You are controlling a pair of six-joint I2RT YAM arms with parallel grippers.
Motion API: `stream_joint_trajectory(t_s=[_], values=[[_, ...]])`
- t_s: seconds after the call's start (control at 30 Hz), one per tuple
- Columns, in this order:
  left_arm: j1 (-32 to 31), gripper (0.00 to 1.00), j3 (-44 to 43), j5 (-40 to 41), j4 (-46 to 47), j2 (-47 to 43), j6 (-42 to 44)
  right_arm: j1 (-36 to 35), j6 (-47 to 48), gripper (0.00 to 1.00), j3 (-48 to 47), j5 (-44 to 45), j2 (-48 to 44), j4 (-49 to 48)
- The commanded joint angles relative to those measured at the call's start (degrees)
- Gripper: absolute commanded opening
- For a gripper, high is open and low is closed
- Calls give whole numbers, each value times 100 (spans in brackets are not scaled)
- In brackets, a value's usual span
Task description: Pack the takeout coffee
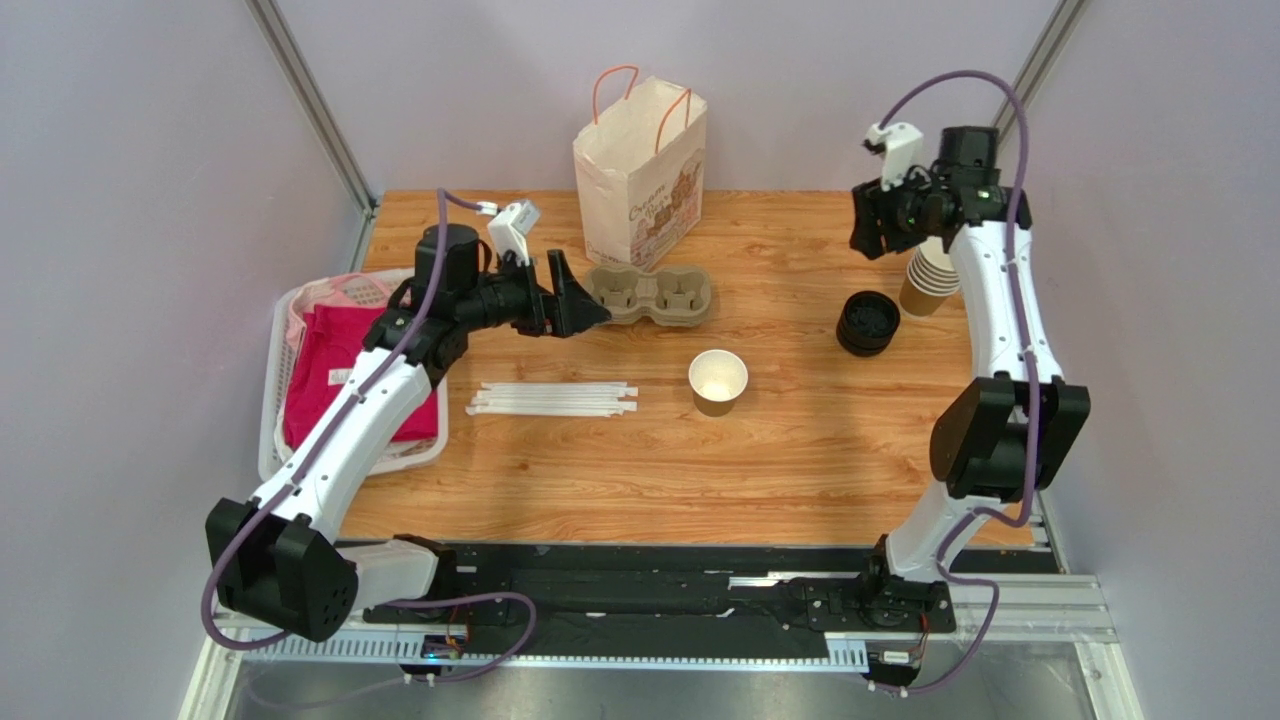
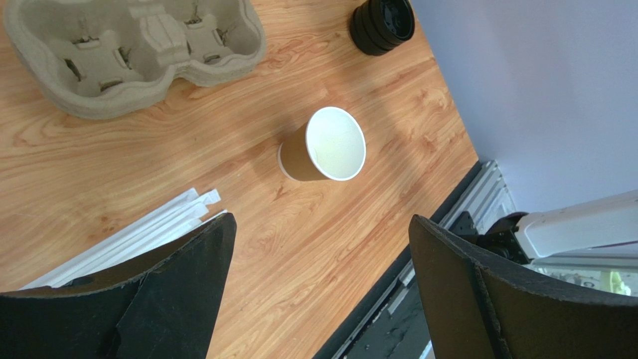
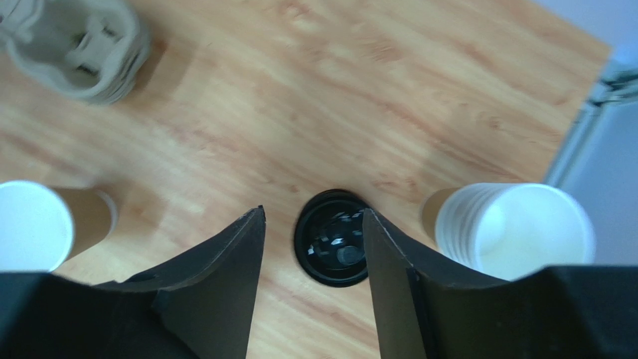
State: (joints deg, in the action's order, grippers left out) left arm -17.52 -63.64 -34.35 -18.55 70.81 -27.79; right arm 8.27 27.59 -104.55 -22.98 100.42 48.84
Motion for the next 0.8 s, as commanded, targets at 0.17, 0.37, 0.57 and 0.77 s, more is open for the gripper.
stream_joint_trajectory(t_s=[0.17, 0.37, 0.57, 0.77], values=[[38, 94, -1281, -116, -815, 204, 1556, -528, 53, 47, 374, 724, 583, 1365], [38, 94, -1714, 86, -1063, 329, 2093, -572, -87, 42, 532, 1050, 874, 1322], [38, 94, -1599, 86, -1028, 311, 2041, -590, -132, 42, 691, 1261, 1102, 1067], [29, 94, -1573, 95, -1019, 293, 2041, -599, -97, 43, 515, 1314, 1322, 1057]])
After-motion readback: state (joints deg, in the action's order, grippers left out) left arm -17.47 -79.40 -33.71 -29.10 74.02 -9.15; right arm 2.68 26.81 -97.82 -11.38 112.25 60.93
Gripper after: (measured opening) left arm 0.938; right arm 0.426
